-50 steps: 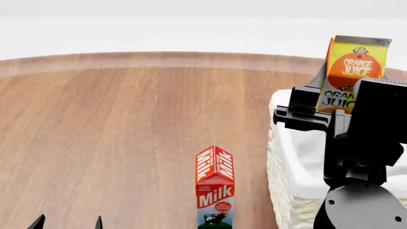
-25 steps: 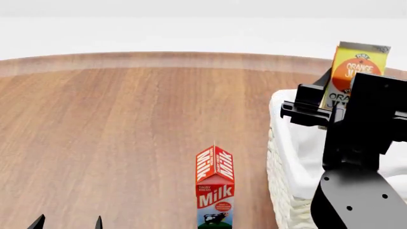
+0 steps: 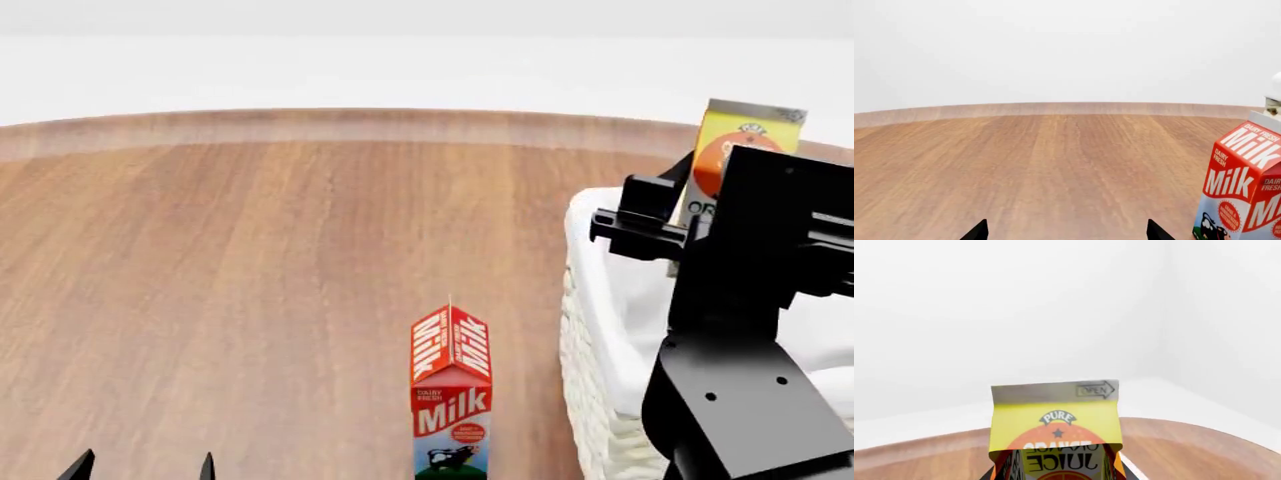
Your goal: Pick up the orange juice, and put it in the basket.
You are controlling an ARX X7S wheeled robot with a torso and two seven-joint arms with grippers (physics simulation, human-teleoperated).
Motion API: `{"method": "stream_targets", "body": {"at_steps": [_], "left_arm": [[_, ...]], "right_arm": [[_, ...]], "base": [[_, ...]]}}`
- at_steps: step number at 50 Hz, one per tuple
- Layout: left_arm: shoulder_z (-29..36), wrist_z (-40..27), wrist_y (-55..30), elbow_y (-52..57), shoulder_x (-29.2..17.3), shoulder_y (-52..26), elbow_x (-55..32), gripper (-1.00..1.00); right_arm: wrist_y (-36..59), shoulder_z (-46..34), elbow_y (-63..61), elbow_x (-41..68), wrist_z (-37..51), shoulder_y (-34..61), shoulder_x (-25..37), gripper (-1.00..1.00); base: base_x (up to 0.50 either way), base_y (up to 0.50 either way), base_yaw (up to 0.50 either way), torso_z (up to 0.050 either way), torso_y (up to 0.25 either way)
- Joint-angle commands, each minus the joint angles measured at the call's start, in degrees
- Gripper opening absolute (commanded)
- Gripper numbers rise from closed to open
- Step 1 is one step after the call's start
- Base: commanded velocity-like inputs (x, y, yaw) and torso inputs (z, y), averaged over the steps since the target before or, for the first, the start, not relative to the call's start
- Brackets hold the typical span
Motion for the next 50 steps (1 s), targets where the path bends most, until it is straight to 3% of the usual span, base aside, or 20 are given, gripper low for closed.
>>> {"method": "stream_targets", "body": {"at_steps": [1, 50], "left_arm": [[0.2, -0.1, 0.1, 0.0, -0.1, 0.0, -0.1, 1.00], [0.8, -0.7, 0.3, -0.1, -0.5, -0.2, -0.6, 1.00]], "right_arm": [[-1.4, -0.5, 4.5, -4.0, -1.3, 2.2, -1.7, -1.00], [-12.4, -1.0, 25.7, -8.3, -5.3, 7.0, -6.6, -1.00]], "base": [[0.00, 0.00, 0.00, 0.000, 0.000], [0.00, 0.00, 0.00, 0.000, 0.001]]}}
